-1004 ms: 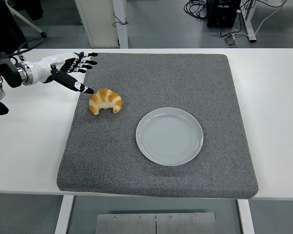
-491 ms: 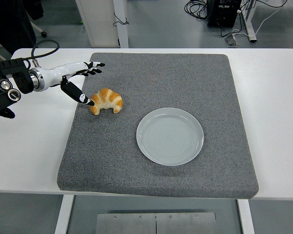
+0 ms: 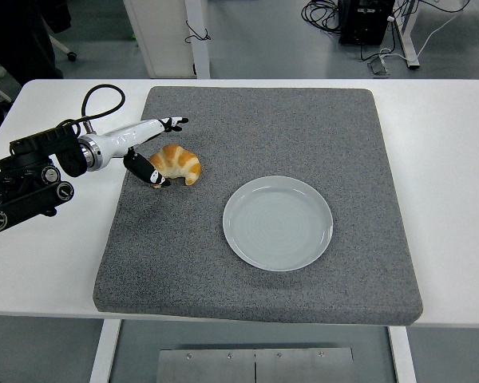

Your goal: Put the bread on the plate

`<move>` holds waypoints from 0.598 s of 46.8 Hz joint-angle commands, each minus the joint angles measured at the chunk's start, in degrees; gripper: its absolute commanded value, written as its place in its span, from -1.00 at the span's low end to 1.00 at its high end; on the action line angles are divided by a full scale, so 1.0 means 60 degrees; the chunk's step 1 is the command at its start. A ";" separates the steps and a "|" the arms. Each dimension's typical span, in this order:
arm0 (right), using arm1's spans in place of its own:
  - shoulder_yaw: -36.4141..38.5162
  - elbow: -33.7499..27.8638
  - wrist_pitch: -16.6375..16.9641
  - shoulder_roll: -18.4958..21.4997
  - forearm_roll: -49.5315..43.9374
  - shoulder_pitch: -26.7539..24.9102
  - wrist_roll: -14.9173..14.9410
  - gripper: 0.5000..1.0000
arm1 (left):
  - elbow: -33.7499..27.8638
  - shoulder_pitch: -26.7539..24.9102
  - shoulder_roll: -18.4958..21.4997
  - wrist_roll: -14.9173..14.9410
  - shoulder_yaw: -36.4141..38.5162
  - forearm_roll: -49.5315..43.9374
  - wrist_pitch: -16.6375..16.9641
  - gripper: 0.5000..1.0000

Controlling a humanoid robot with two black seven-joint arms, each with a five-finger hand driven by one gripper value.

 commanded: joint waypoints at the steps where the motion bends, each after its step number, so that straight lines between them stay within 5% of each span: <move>1: 0.0000 0.0002 -0.0001 0.0000 0.0000 -0.0001 0.0000 1.00 | 0.0016 0.0016 -0.0009 -0.0003 0.0000 0.0000 0.0190 0.86; 20: 0.0000 0.0002 -0.0001 0.0000 0.0000 -0.0001 0.0000 1.00 | 0.0206 0.0148 -0.0536 -0.0033 0.0029 0.0233 0.0454 0.83; 28: 0.0000 -0.0012 -0.0001 0.0000 0.0000 0.0014 0.0000 1.00 | 0.0426 0.0294 -0.0668 -0.0047 0.0029 0.0674 0.0864 0.66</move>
